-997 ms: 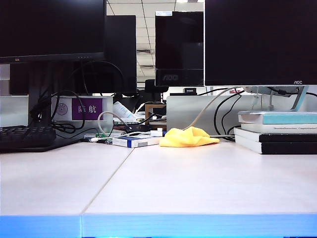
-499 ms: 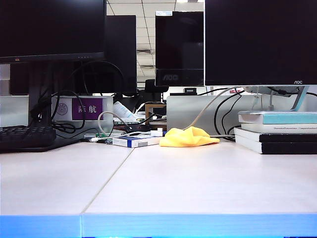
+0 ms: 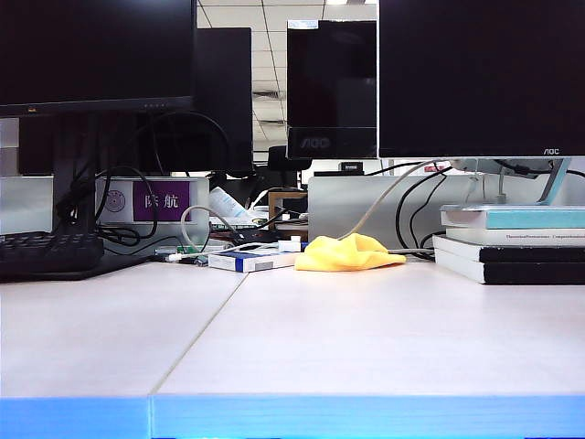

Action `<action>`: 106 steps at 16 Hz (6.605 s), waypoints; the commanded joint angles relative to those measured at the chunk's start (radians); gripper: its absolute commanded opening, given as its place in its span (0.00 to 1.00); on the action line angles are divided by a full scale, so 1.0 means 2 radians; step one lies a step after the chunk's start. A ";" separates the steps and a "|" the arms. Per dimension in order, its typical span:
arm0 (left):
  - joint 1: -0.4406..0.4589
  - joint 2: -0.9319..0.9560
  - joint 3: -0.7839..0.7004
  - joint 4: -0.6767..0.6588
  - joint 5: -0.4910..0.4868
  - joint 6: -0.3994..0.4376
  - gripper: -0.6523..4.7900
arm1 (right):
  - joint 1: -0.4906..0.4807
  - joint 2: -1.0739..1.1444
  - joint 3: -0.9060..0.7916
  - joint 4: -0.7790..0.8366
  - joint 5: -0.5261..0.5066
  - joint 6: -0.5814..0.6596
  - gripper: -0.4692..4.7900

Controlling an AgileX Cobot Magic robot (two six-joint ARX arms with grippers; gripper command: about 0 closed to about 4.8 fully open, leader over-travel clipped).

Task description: Wipe the table from front to back using the rag.

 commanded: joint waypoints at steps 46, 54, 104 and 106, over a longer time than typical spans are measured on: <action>-0.326 0.472 0.509 -0.196 0.076 0.045 0.11 | 0.190 1.201 0.786 0.262 -0.040 -0.073 0.50; -0.326 0.473 0.509 -0.196 0.076 0.045 0.11 | 0.184 1.308 0.934 0.150 -0.043 -0.074 0.08; -0.326 0.474 0.509 -0.179 0.107 0.043 0.11 | 0.216 1.247 1.021 -0.444 -0.151 -0.075 0.08; -0.326 0.474 0.509 -0.179 0.108 0.043 0.11 | 0.222 1.247 1.021 -0.455 -0.152 -0.075 0.08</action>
